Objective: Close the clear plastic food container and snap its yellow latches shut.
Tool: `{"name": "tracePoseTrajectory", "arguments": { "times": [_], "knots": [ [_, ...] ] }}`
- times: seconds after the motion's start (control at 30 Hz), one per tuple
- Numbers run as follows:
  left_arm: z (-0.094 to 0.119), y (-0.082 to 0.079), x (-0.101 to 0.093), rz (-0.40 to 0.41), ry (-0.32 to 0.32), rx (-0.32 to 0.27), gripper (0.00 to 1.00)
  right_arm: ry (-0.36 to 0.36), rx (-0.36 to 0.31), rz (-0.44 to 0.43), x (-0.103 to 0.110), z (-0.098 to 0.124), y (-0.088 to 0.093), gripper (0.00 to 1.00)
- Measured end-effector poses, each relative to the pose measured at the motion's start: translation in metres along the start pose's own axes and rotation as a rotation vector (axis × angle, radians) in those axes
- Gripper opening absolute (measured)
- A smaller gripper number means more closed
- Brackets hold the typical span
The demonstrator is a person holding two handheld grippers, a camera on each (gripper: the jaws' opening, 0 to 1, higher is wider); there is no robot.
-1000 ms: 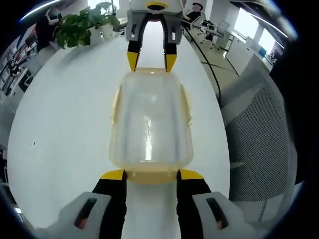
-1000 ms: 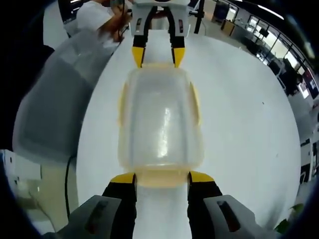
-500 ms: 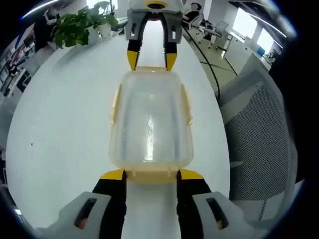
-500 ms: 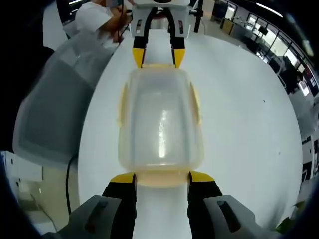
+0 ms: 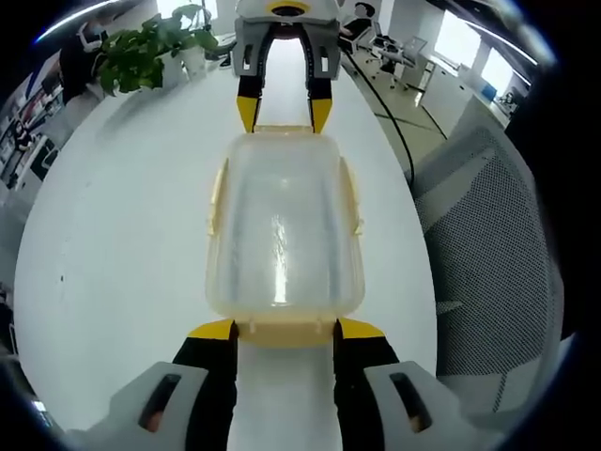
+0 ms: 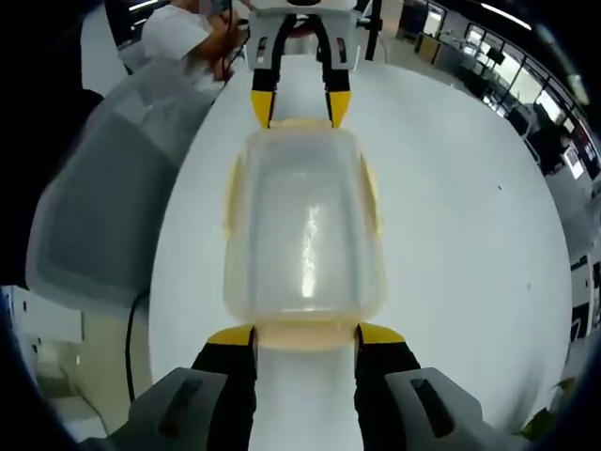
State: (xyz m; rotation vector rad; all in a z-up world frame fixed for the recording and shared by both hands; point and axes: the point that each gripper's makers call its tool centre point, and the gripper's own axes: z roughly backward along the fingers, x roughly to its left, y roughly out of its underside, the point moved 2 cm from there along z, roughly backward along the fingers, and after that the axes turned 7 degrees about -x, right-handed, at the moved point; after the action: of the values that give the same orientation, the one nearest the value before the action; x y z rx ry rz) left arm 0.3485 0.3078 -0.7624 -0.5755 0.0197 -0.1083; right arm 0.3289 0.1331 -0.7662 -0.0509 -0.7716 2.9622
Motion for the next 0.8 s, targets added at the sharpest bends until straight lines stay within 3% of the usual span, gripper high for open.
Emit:
{"name": "tracePoseTrajectory", "arguments": {
  "times": [0.2,0.43,0.8],
  "knots": [
    [0.0009,-0.0004,-0.0012,-0.017,0.006,-0.011,0.4,-0.004,0.011,0.017,0.0022,0.0002,0.0027,0.4],
    [-0.0025,0.0073,-0.0051,-0.012,0.016,0.02,0.43,-0.011,0.034,0.0,0.0056,0.0001,0.0091,0.39],
    [0.0013,0.0022,-0.0015,0.006,-0.008,-0.007,0.39,0.015,0.016,-0.042,0.0017,0.006,0.0089,0.39]
  ]
}}
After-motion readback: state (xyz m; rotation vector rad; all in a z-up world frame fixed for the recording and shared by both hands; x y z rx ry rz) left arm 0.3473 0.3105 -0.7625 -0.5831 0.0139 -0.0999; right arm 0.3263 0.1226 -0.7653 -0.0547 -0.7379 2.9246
